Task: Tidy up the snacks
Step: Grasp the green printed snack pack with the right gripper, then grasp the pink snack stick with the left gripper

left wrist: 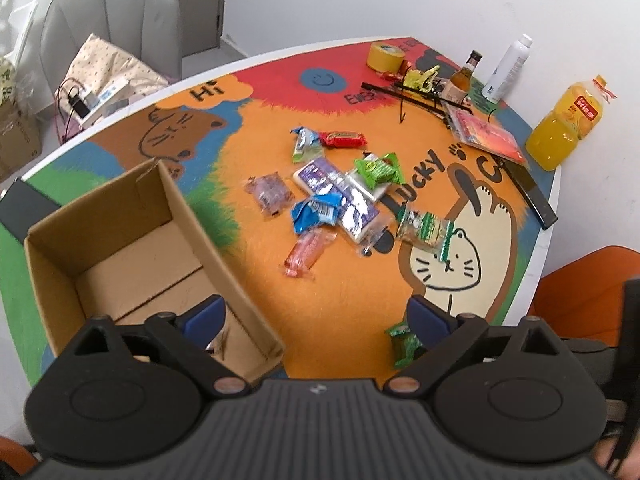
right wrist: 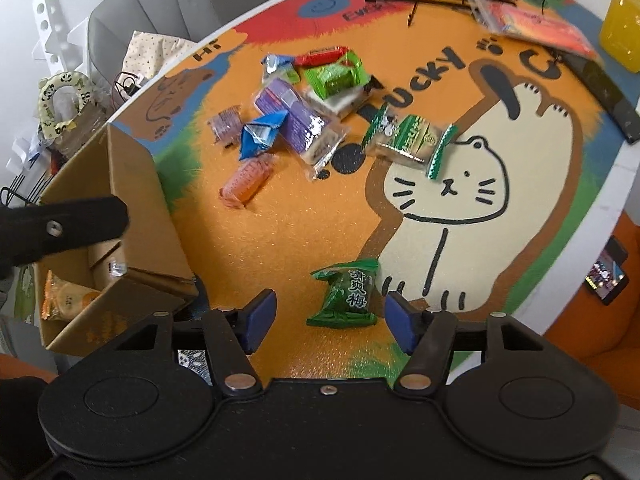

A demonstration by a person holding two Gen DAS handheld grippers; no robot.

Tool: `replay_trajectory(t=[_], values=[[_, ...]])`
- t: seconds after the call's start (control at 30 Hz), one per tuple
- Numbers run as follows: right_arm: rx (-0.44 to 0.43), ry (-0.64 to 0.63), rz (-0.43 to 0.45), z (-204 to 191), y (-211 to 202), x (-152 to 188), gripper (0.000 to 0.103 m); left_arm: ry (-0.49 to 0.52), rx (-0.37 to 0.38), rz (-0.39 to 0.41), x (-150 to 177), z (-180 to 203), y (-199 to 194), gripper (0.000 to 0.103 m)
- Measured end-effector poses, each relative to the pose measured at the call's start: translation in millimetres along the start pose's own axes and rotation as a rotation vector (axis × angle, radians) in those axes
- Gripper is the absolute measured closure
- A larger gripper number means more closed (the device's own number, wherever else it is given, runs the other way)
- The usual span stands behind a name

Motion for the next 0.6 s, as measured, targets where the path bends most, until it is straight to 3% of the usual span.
replay_trajectory(t=[0.17, 0.27, 0.43, 0.6], values=[[-0.005, -0.002, -0.053, 9.6, 27.3, -2.7, 0.052, 0.027, -0.007, -0.006, -11.6, 8.4, 13.4, 0.009], [-0.015, -0.017, -0.108, 15.4, 45.2, -2.4, 0.07, 0.033, -0.016, -0.021, -19.3, 12.9, 26.0, 0.015], [-0.039, -0.049, -0.11, 23.4, 46.6, -13.4, 0.074, 0.009, -0.02, -0.056, -32.2, 17.7, 51.7, 0.034], [-0.027, -0.066, -0.099, 39.9, 40.0, -35.7, 0.074, -0.008, -0.032, -0.089, -41.7, 20.3, 81.8, 0.041]])
Point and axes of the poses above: each gripper's, at about its wrist camera, not at the fingertips, and y roughly the way its jaws point, z to its right, x to its underside, the point moved 4 cm from there along y, roughly the way its jaws point, and after that the axes turned 7 degrees about y, right-handed, at the moved point
